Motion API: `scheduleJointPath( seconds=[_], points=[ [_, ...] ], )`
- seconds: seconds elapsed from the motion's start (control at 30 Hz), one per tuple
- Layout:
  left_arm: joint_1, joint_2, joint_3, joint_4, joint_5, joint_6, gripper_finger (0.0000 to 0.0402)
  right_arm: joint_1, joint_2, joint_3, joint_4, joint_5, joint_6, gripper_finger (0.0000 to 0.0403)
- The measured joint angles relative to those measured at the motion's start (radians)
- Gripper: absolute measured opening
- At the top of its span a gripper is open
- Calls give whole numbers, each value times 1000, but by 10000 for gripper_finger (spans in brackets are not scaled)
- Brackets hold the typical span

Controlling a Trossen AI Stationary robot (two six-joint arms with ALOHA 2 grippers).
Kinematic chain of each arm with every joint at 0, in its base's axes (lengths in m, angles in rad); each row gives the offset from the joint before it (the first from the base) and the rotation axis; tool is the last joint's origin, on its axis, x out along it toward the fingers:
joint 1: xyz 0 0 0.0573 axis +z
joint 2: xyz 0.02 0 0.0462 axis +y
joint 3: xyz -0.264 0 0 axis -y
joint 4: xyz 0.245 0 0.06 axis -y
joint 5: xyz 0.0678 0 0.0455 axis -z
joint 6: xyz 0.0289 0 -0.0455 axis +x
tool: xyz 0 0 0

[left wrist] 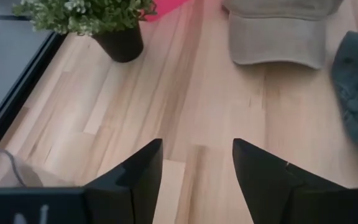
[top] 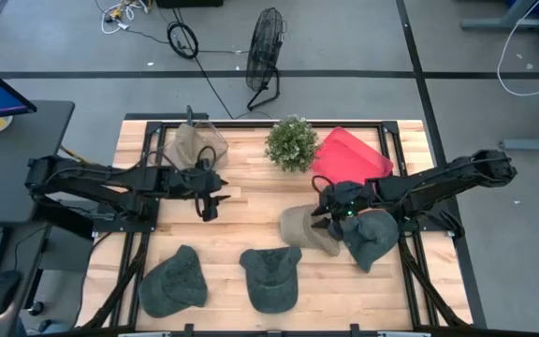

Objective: Pick & Place hat
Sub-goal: Put the brown cap into the transparent bin

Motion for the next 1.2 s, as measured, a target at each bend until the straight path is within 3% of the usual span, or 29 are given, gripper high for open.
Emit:
scheduleJointPath(
  seconds=[0.3,0.57,0.7,0.83,0.9,1.2],
  points=[
    [1,0,0,10,-5,-25,202,133,135,0,62,42,147,206],
    [1,0,0,10,-5,-25,202,153,275,0,132,171,154,196],
    [1,0,0,9,-5,-25,202,153,288,1,139,162,129,141],
    [1,0,0,9,-5,-25,202,153,269,1,151,144,126,41],
    [1,0,0,10,-5,-25,202,153,250,13,152,121,84,15],
    [1,0,0,46,-2,-36,202,153,227,261,32,110,-361,8]
  ],
)
